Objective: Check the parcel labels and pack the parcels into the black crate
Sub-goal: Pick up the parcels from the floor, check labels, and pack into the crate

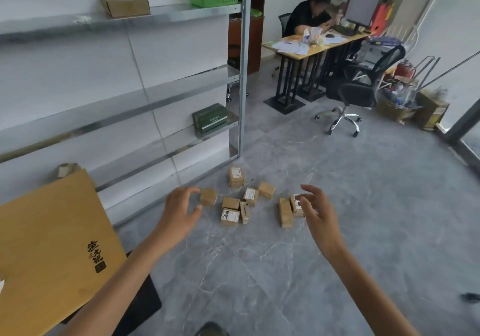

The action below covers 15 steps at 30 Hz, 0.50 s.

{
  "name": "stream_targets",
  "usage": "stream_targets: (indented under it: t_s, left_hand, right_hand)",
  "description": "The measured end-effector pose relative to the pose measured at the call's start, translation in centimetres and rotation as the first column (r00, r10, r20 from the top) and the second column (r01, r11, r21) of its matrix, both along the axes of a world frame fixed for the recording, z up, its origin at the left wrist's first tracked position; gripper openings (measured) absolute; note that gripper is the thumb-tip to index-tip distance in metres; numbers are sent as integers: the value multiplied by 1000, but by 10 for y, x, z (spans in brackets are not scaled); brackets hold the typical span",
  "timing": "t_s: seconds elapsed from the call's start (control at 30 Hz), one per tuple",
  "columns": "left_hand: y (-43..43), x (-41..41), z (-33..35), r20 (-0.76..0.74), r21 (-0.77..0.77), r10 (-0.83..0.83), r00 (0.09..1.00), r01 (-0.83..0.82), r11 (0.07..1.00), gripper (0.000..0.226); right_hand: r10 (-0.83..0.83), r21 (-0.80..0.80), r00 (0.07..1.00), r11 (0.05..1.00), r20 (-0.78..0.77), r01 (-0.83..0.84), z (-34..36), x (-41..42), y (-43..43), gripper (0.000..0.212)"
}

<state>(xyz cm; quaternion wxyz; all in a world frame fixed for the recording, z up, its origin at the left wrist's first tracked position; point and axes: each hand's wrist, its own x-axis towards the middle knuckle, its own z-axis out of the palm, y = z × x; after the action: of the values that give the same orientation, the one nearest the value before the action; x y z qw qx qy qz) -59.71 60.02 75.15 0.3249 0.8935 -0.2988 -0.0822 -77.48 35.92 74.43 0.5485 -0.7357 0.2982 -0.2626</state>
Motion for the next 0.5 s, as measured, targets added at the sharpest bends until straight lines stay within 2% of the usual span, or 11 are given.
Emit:
stream_targets:
  t_s: [0.23, 0.5]
  left_hand:
    - [-31, 59, -24, -108, 60, 50, 993, -43, 997, 37]
    - [-110, 174, -45, -154, 80, 39, 987, -27, 996, 31]
  right_hand:
    - [-8, 36, 999, 999, -49, 10, -21, 45, -60, 26]
    - [-18, 128, 991, 991, -135, 35, -43, 156, -151, 27]
